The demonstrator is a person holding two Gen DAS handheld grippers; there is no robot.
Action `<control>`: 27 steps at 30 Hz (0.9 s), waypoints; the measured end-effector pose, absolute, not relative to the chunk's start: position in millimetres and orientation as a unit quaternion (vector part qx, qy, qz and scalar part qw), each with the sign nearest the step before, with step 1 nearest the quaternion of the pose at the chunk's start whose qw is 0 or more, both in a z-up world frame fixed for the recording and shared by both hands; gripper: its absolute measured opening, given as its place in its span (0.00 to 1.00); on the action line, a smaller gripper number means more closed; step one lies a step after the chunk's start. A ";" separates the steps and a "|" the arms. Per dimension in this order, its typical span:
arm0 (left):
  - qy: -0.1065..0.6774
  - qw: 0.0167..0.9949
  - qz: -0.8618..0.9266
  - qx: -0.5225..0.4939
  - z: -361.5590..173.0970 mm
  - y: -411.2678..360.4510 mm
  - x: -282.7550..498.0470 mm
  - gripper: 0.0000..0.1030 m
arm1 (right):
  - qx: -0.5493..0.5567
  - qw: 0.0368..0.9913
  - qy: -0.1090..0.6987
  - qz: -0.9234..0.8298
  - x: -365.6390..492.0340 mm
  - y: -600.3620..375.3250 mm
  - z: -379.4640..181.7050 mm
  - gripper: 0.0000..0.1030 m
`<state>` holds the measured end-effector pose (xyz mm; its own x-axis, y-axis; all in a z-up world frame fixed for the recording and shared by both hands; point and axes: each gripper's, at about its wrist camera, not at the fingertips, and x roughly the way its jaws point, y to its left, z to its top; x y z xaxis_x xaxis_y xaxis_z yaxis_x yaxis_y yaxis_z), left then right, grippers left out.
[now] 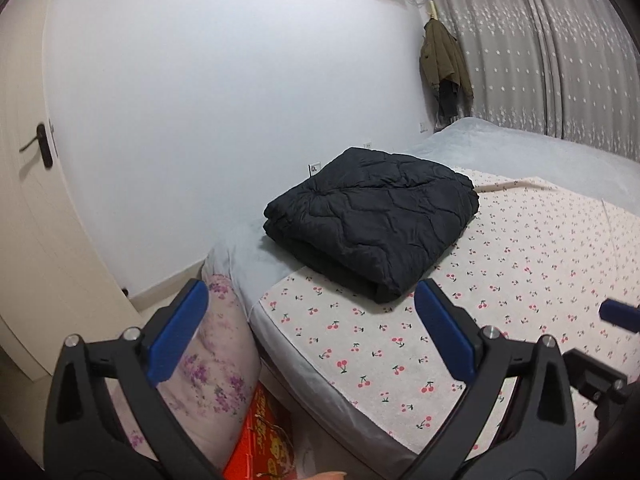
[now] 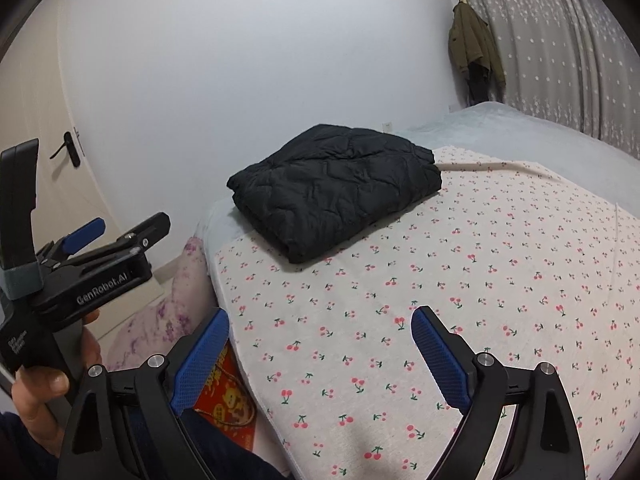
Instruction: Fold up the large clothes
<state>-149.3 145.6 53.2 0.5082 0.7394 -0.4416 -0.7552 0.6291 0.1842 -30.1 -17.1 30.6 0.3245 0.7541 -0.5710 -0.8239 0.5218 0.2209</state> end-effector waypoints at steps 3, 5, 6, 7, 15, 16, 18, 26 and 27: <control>0.255 0.868 0.427 -0.012 51.9 144.7 -145.7 0.99 | -0.046 0.815 0.313 0.485 -31.4 -19.0 33.1 0.92; 0.259 0.867 0.424 -0.020 51.3 146.0 -145.8 0.99 | -0.042 0.819 0.309 0.482 -31.8 -21.0 34.3 0.95; 0.261 0.868 0.423 -0.025 50.8 146.7 -145.9 0.99 | -0.040 0.820 0.307 0.482 -32.1 -21.5 34.6 0.95; 0.263 0.868 0.421 -0.030 50.5 147.9 -145.9 0.99 | -0.039 0.819 0.306 0.484 -32.3 -21.9 34.8 0.95; 0.273 0.869 0.411 -0.036 47.9 144.9 -141.1 0.99 | -0.044 0.820 0.298 0.487 -36.8 -19.1 33.2 1.00; 0.273 0.869 0.411 -0.035 47.8 144.3 -140.9 0.99 | -0.042 0.821 0.296 0.486 -37.1 -19.7 33.6 1.00; 0.272 0.869 0.412 -0.033 47.8 143.9 -141.0 0.99 | -0.039 0.822 0.295 0.486 -37.0 -20.9 34.1 1.00; 0.274 0.868 0.413 -0.041 47.4 146.8 -141.8 0.99 | -0.038 0.819 0.298 0.488 -36.8 -19.2 32.9 1.00; 0.274 0.868 0.413 -0.042 47.3 147.0 -141.9 0.99 | -0.038 0.819 0.299 0.488 -37.1 -18.9 32.8 1.00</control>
